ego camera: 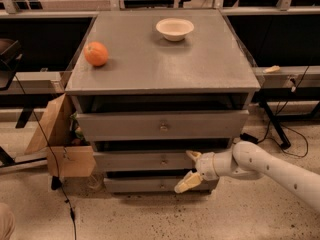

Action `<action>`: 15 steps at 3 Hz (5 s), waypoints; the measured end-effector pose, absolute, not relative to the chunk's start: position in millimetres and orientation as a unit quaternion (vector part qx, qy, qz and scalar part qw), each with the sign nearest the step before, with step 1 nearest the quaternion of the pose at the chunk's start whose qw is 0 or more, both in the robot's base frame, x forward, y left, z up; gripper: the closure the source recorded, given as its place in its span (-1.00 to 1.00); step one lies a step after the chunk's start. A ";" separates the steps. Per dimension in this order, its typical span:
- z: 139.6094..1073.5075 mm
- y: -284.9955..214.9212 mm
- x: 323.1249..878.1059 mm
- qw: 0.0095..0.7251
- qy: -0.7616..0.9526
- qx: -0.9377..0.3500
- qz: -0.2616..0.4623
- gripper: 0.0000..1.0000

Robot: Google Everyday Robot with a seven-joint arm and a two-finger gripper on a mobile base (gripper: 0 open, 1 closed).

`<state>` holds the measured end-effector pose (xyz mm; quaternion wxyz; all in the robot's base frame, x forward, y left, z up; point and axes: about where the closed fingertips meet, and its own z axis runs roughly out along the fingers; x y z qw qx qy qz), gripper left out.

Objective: Open middle drawer

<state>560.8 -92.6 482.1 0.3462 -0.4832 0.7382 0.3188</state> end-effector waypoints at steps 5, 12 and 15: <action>477.7 -105.4 634.1 0.416 0.749 -0.463 0.225 -1.00; 447.1 -137.3 653.5 0.364 0.796 -0.450 0.178 0.62; 448.2 -111.9 598.4 0.307 0.759 -0.547 0.171 -0.78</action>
Offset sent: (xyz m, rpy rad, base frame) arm 0.0600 -0.0145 -0.0014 0.0993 -0.1647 -0.1698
